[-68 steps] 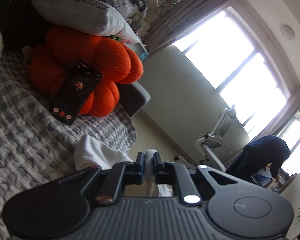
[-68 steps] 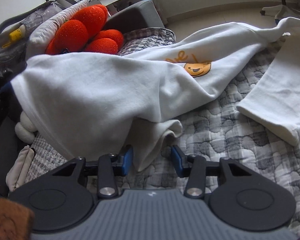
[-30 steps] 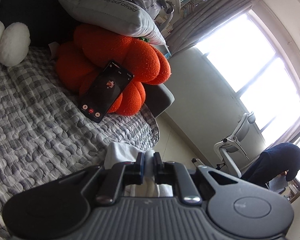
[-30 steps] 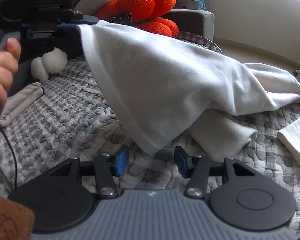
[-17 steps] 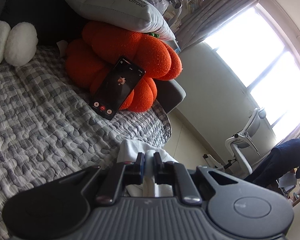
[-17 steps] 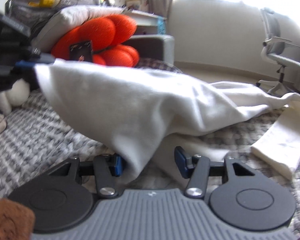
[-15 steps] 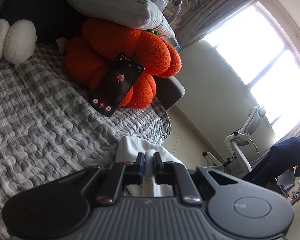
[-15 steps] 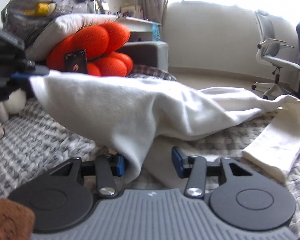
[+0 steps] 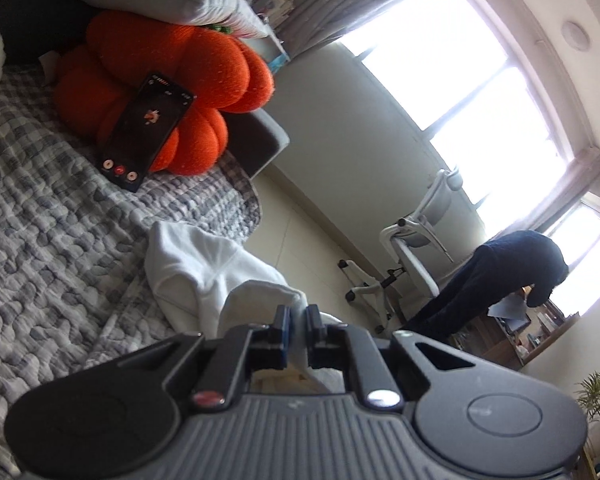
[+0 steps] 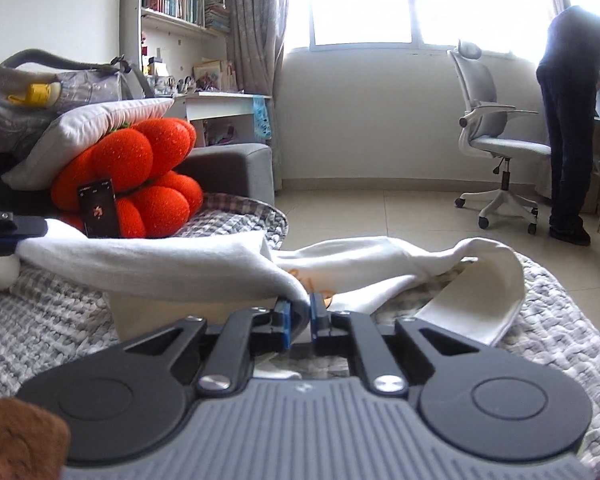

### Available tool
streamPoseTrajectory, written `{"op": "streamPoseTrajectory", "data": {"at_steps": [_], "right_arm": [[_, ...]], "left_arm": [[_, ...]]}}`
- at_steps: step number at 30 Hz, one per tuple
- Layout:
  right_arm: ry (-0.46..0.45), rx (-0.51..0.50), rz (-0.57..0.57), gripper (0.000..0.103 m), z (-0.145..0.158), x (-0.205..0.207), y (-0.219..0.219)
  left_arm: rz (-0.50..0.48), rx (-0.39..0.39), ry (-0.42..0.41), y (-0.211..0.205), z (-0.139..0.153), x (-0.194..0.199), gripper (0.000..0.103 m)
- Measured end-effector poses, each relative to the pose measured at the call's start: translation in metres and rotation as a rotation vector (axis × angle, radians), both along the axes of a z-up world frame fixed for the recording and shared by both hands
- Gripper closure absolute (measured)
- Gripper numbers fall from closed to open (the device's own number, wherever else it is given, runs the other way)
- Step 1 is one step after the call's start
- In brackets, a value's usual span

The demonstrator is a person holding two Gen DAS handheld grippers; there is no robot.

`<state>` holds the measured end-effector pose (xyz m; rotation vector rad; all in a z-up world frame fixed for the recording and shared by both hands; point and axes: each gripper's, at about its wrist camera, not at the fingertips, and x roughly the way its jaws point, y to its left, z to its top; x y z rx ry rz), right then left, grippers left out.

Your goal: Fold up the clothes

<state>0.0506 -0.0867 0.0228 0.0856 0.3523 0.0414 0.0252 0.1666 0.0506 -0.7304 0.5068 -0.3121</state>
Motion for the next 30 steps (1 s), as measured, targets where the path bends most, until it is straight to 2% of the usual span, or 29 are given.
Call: {"op": "streamPoseTrajectory", "data": {"at_steps": [5,14,22,26,30], "right_arm": [[-0.043,0.020,-0.035,0.096,0.018,-0.014,-0.024],[-0.064,0.030,-0.056,0.099,0.044,-0.045,-0.060],[0.015,0.007,0.004,0.099,0.044,-0.075,-0.081],[0.072,-0.006,0.053,0.100,0.040,-0.088,-0.089],[0.093,-0.044,0.105,0.100,0.039,-0.099,-0.089]], "left_arm": [[-0.067,0.006,-0.057,-0.017,0.017,-0.017,0.095],[-0.187,0.088,-0.079,-0.042,0.036,-0.042,0.095],[-0.372,0.247,-0.078,-0.064,0.045,-0.061,0.095],[-0.473,0.356,-0.065,-0.073,0.041,-0.069,0.095],[-0.546,0.463,-0.114,-0.080,0.043,-0.083,0.095]]}}
